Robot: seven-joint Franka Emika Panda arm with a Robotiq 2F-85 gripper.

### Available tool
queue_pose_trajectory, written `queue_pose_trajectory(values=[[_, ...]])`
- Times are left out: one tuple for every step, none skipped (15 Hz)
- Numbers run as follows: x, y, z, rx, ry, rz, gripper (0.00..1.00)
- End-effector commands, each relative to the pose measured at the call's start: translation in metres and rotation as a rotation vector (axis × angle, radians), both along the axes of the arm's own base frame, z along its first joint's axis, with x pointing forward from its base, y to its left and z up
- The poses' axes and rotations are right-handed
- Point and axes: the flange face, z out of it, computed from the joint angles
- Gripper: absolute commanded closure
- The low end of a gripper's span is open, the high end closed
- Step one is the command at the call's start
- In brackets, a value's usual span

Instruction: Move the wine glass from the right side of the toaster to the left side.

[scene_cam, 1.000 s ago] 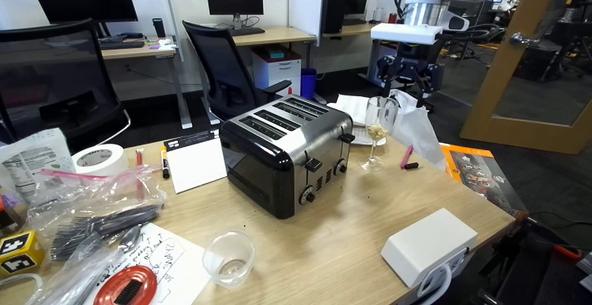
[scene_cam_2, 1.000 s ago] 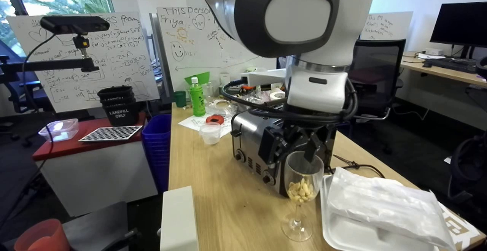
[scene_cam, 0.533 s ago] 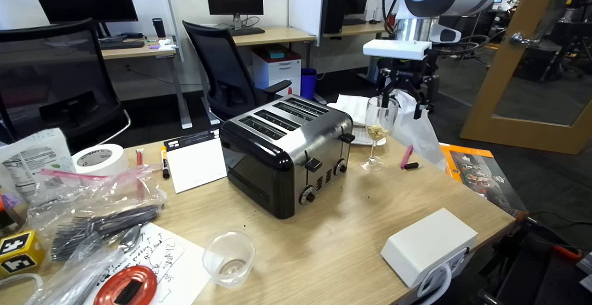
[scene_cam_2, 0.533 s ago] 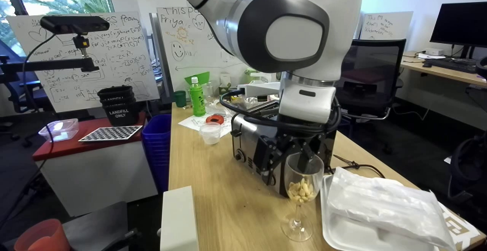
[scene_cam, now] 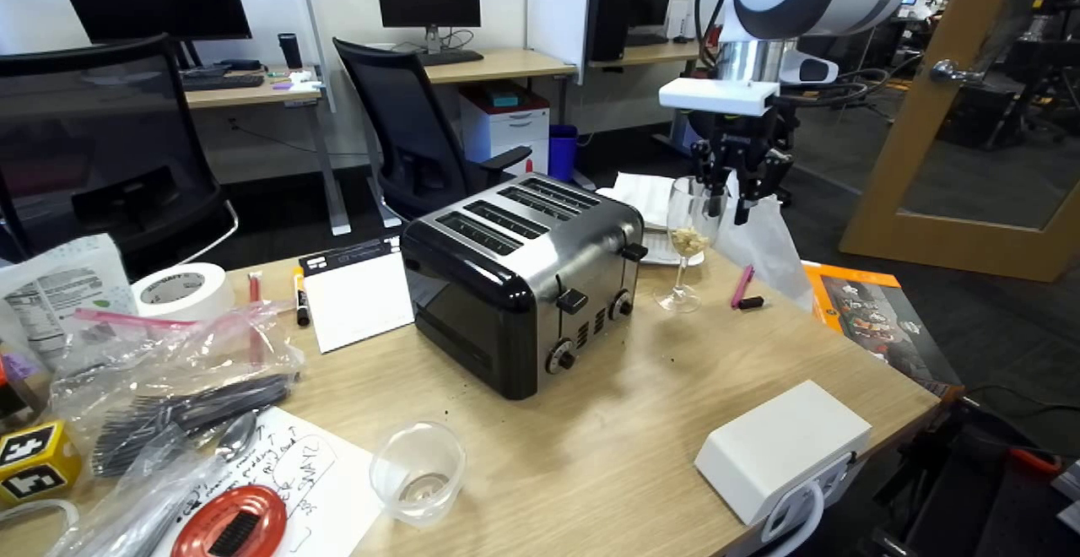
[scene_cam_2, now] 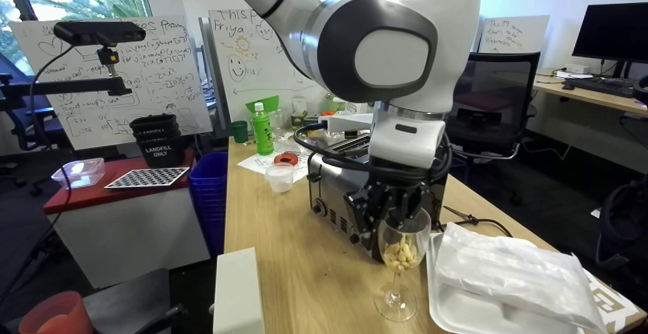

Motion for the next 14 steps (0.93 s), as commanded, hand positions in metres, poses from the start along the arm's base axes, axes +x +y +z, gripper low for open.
queue_pose_trajectory(values=[[0.003,-0.001,0.002,-0.017,-0.031,-0.023,0.88],[0.004,0.000,0.003,-0.019,-0.040,-0.029,0.96],[0.004,0.000,0.003,-0.019,-0.044,-0.032,1.00],[0.004,0.000,0.003,-0.019,-0.050,-0.033,1.00],[0.005,0.001,0.005,-0.021,-0.057,-0.032,1.00],[0.005,0.001,0.008,-0.023,-0.070,-0.028,0.99],[0.004,0.002,0.009,-0.015,-0.071,-0.019,0.98],[0.003,0.002,0.010,-0.016,-0.075,-0.017,0.98],[0.002,0.002,0.013,-0.017,-0.083,-0.016,0.98],[0.000,0.003,0.017,-0.018,-0.091,-0.012,0.98],[-0.002,0.004,0.021,-0.020,-0.098,-0.009,0.98],[-0.005,0.004,0.026,-0.026,-0.108,-0.004,0.98],[-0.011,0.006,0.033,-0.036,-0.119,0.003,0.98],[-0.016,0.007,0.038,-0.047,-0.125,0.014,0.98]])
